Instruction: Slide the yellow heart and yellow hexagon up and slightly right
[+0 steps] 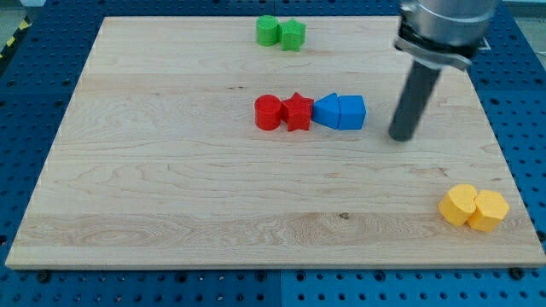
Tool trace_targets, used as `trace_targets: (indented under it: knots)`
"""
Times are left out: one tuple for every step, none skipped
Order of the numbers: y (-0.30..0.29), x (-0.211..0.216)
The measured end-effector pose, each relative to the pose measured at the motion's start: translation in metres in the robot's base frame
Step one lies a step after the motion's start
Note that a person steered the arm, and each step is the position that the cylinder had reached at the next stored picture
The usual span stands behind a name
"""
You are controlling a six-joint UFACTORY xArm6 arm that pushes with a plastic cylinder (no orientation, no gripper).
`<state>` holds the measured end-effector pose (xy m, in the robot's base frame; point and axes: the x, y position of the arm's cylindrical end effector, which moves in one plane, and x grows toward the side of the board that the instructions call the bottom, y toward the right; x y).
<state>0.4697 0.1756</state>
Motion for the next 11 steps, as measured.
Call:
trace_targets:
  knots:
    - [-0.006,0.037]
    - [-0.028,0.047]
    - [-0.028,0.085]
    - [-0.024,0.146]
    - [-0.025,0.148]
    - [-0.025,0.148]
    - [-0.016,0.146]
    - [0.009,0.137]
    - [0.024,0.131]
    - [0.024,0.131]
    - [0.024,0.126]
